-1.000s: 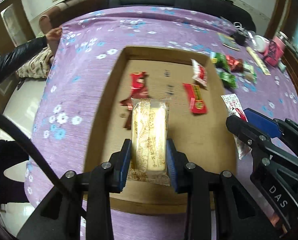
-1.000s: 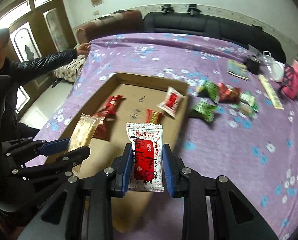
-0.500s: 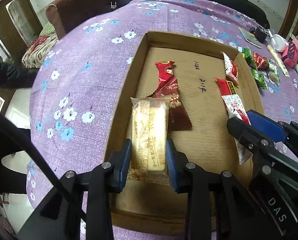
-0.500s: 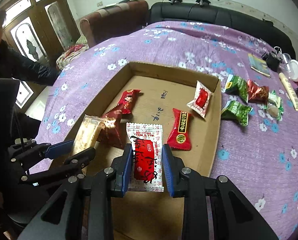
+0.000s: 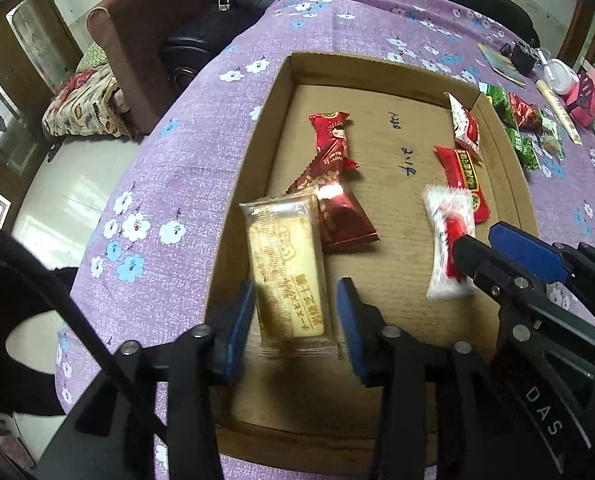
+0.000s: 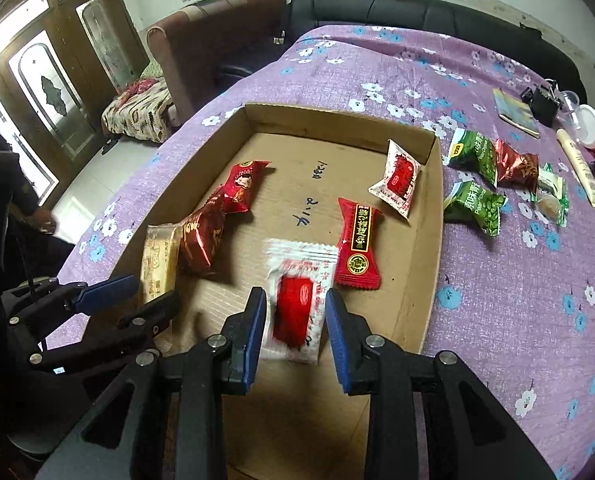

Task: Organize snacks
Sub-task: 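Lower both snacks into the tray and open both grippers, then move both grippers back toward the snack pile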

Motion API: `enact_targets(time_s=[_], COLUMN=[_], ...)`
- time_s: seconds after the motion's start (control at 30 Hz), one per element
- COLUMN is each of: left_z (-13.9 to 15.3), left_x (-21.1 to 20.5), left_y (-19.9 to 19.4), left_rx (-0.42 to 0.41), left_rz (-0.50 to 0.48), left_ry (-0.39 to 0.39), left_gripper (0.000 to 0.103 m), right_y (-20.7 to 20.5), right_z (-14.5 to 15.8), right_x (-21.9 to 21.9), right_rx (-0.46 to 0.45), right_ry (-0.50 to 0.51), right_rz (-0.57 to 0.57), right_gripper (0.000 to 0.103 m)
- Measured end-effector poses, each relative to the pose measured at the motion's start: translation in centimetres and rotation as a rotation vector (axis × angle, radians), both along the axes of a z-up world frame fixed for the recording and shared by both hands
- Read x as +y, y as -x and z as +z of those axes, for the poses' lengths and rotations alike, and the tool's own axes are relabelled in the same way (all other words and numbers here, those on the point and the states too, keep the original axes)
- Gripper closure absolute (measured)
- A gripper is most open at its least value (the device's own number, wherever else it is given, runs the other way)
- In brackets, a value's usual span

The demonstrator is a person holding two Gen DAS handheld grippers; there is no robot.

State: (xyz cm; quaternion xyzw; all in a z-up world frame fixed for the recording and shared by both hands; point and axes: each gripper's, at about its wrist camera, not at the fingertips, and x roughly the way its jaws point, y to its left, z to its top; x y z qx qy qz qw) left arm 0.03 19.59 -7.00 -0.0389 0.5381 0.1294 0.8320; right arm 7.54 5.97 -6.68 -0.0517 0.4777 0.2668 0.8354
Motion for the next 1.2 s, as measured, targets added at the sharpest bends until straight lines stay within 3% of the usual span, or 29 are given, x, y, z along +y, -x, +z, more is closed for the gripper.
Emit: enact_targets(time_s=[0.5, 0.6, 0.87, 1.03, 1.2], left_z=[0.1, 0.2, 1.4, 2.4, 3.2], left_x=[-0.7, -1.2, -2.1, -2.9, -5.5], left_y=[-0.2, -0.1, 0.7, 1.5, 1.6], left_rx=[0.032, 0.036, 0.0, -0.029, -0.058], left_rz=[-0.001, -0.007, 0.01, 0.039, -0.001], left_ry=[-0.053, -0.065, -0.132, -0.177, -0.142], left_gripper=[0.032, 0.024, 0.019, 0.019, 0.019], right_y=[-0.1, 0.0, 0.5, 0.9, 0.9], right_z=[0.4, 0.6, 1.4, 1.9, 1.9], right_x=[-0.7, -1.1, -2.1, -4.8, -9.3], right_rx=[-0.006, -0.009, -0.025, -0.013, 0.003], right_ry=[0.041, 0.041, 0.038, -0.016, -0.055], right_rz=[-0.011, -0.018, -0.007, -0.039, -0.101], right_gripper=[0.072, 0.063, 0.06, 0.06, 0.06])
